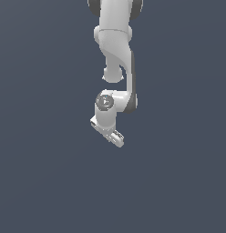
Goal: Pick up the object and move it to a goal position.
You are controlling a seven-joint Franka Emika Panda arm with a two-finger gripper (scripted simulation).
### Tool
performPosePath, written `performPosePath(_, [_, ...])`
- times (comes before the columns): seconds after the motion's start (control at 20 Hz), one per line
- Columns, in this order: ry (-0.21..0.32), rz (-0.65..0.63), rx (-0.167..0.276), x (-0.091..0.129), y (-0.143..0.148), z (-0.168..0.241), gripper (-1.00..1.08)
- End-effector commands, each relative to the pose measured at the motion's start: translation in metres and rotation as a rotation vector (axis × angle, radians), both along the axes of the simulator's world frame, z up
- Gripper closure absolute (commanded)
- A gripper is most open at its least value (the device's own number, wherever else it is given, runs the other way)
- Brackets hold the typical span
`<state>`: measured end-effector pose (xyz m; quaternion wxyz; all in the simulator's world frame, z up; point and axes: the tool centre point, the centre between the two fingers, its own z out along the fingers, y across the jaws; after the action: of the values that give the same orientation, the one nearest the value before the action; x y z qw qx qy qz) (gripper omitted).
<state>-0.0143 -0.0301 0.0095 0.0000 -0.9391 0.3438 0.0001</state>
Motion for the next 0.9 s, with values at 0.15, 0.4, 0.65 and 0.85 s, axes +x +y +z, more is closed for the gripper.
performPosePath(0.15, [0.000,0.001,0.000,0.000,0.000,-0.001,1.08])
performPosePath(0.4, [0.000,0.000,0.000,0.001,0.001,0.003,1.08])
performPosePath(0.65, [0.000,0.000,0.000,0.006,0.003,0.020,1.08])
performPosePath(0.85, [0.000,0.000,0.000,0.014,0.007,0.043,1.08])
